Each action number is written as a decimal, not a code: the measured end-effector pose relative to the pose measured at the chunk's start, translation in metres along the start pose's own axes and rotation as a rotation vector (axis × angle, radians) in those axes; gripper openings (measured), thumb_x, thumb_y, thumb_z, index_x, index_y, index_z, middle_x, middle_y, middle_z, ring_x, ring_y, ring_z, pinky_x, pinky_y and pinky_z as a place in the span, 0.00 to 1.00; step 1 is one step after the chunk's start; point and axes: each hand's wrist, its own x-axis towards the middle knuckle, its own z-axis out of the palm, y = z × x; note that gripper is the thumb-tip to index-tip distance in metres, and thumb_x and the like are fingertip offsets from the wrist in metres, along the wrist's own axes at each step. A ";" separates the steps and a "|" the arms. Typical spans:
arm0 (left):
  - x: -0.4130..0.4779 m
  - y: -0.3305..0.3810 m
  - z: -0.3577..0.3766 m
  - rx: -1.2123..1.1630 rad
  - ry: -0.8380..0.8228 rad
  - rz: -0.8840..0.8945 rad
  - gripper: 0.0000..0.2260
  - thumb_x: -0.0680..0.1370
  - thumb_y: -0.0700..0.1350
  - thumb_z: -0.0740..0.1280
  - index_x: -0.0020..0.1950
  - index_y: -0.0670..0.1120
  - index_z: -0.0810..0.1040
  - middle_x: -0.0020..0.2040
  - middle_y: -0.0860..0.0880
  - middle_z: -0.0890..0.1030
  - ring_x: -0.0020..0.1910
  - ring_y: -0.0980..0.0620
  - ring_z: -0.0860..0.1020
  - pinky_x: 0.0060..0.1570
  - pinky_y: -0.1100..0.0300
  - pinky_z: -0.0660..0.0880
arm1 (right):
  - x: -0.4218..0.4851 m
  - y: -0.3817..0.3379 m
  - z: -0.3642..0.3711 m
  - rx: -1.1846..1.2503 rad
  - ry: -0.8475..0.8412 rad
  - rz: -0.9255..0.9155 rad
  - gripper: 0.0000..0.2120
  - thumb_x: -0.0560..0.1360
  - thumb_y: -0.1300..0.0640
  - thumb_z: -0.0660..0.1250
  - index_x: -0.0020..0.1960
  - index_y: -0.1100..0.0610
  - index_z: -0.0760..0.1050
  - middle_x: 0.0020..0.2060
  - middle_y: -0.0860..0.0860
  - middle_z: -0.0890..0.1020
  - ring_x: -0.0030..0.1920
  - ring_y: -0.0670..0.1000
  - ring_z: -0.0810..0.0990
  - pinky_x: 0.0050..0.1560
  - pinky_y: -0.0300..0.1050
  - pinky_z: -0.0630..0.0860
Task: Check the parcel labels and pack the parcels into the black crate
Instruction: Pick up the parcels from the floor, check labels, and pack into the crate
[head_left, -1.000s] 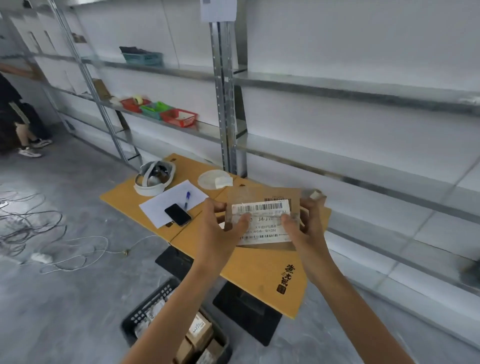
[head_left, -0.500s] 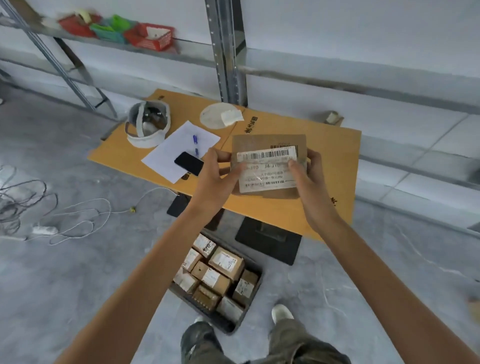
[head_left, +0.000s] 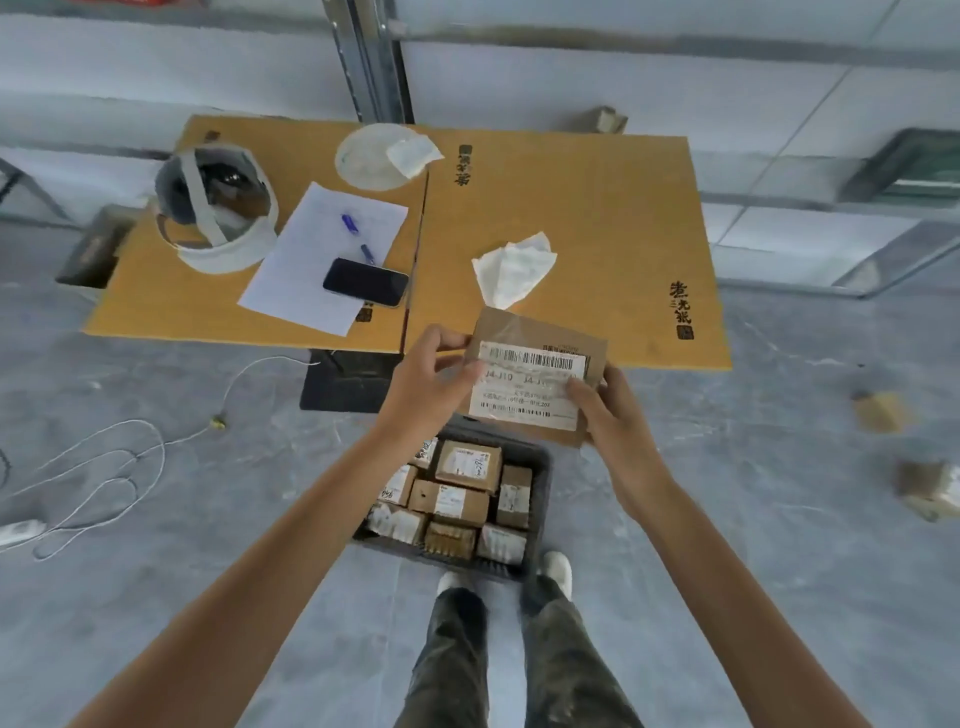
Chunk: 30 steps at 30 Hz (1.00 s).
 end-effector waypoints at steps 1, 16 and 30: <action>0.003 -0.009 0.001 0.025 -0.015 -0.012 0.08 0.76 0.44 0.68 0.52 0.47 0.71 0.56 0.49 0.79 0.57 0.51 0.78 0.55 0.50 0.77 | -0.001 0.007 0.002 0.006 0.007 0.028 0.13 0.79 0.57 0.62 0.62 0.48 0.69 0.52 0.46 0.81 0.50 0.43 0.82 0.43 0.39 0.80; -0.009 -0.266 0.056 0.204 -0.102 -0.513 0.13 0.80 0.46 0.60 0.63 0.45 0.74 0.57 0.48 0.80 0.49 0.52 0.78 0.36 0.67 0.74 | 0.029 0.239 0.064 -0.065 0.052 0.560 0.21 0.81 0.62 0.56 0.73 0.53 0.59 0.64 0.55 0.75 0.62 0.57 0.76 0.60 0.59 0.76; 0.012 -0.527 0.166 0.236 -0.233 -0.675 0.12 0.79 0.39 0.57 0.61 0.45 0.74 0.57 0.46 0.80 0.46 0.47 0.80 0.24 0.72 0.71 | 0.116 0.518 0.048 -0.405 -0.042 0.746 0.19 0.80 0.57 0.58 0.71 0.52 0.63 0.61 0.52 0.77 0.58 0.53 0.79 0.51 0.45 0.80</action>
